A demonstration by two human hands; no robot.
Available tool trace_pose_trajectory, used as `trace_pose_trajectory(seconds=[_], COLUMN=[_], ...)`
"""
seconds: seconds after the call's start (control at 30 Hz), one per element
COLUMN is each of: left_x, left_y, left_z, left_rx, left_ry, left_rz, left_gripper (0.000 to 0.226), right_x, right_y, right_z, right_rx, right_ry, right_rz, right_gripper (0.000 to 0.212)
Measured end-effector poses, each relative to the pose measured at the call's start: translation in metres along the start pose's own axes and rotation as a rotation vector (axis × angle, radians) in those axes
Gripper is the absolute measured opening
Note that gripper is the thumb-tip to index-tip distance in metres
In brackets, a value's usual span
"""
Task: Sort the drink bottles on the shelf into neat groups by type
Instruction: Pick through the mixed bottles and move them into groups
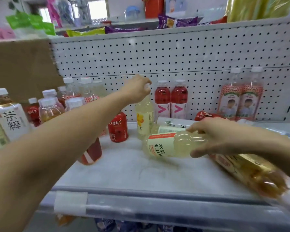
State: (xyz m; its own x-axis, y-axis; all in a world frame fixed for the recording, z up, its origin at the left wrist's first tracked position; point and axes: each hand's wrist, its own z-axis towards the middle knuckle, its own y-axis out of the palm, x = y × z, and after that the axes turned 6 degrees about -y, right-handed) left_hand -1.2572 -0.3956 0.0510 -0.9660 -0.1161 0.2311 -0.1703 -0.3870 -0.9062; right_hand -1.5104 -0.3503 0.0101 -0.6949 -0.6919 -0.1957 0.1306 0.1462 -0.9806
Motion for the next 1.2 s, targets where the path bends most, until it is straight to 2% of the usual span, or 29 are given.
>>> trace_pose_trajectory(seconds=[0.1, 0.17, 0.33, 0.43, 0.5, 0.57, 0.6, 0.63, 0.7, 0.73, 0.8, 0.87, 0.9, 1.0, 1.2], left_x=[0.002, -0.002, -0.015, -0.009, -0.007, -0.002, -0.003, -0.004, -0.007, -0.009, -0.016, -0.025, -0.030, -0.038, -0.054], left_y=[0.005, 0.005, -0.001, -0.008, 0.005, 0.029, 0.041, 0.050, 0.059, 0.060, 0.063, 0.065, 0.066, 0.070, 0.074], left_z=[0.008, 0.005, -0.028, -0.064, -0.092, -0.110, -0.112, -0.112, -0.105, -0.103, -0.098, -0.095, -0.094, -0.091, -0.095], left_rx=[-0.019, -0.026, -0.066, 0.028, -0.014, -0.145, -0.150, -0.103, 0.038, 0.088, 0.125, 0.136, 0.152, 0.197, 0.246], left_ry=[-0.002, -0.012, -0.060, -0.026, 0.027, 0.069, 0.082, 0.089, 0.087, 0.097, 0.080, 0.019, 0.001, -0.004, 0.015], left_rz=[0.032, -0.037, -0.357, -0.645, -0.776, -0.689, -0.610, -0.524, -0.406, -0.402, -0.455, -0.526, -0.543, -0.525, -0.418], left_gripper=[0.044, 0.045, 0.050, 0.041, 0.060, 0.085, 0.093, 0.098, 0.093, 0.087, 0.078, 0.074, 0.073, 0.073, 0.084], right_x=[0.000, -0.003, -0.020, -0.031, -0.034, -0.035, -0.035, -0.033, -0.024, -0.017, 0.002, 0.022, 0.032, 0.045, 0.049], right_y=[-0.018, -0.024, -0.026, -0.024, -0.022, -0.020, -0.020, -0.020, -0.020, -0.018, -0.013, -0.006, -0.001, 0.013, 0.018], right_z=[0.009, 0.016, 0.042, 0.064, 0.076, 0.083, 0.084, 0.084, 0.080, 0.076, 0.067, 0.060, 0.058, 0.059, 0.070], right_rx=[0.142, 0.229, 0.393, 0.446, 0.448, 0.432, 0.419, 0.401, 0.312, 0.244, 0.101, -0.045, -0.118, -0.247, -0.138], right_ry=[-0.015, -0.041, -0.099, -0.142, -0.158, -0.161, -0.172, -0.190, -0.195, -0.158, -0.019, 0.136, 0.199, 0.301, 0.197], right_rz=[0.093, 0.212, 0.412, 0.492, 0.507, 0.518, 0.537, 0.576, 0.636, 0.581, 0.236, -0.116, -0.216, -0.234, -0.367], right_gripper=[0.060, 0.051, 0.040, 0.039, 0.037, 0.032, 0.029, 0.027, 0.033, 0.041, 0.050, 0.038, 0.038, 0.030, 0.025])
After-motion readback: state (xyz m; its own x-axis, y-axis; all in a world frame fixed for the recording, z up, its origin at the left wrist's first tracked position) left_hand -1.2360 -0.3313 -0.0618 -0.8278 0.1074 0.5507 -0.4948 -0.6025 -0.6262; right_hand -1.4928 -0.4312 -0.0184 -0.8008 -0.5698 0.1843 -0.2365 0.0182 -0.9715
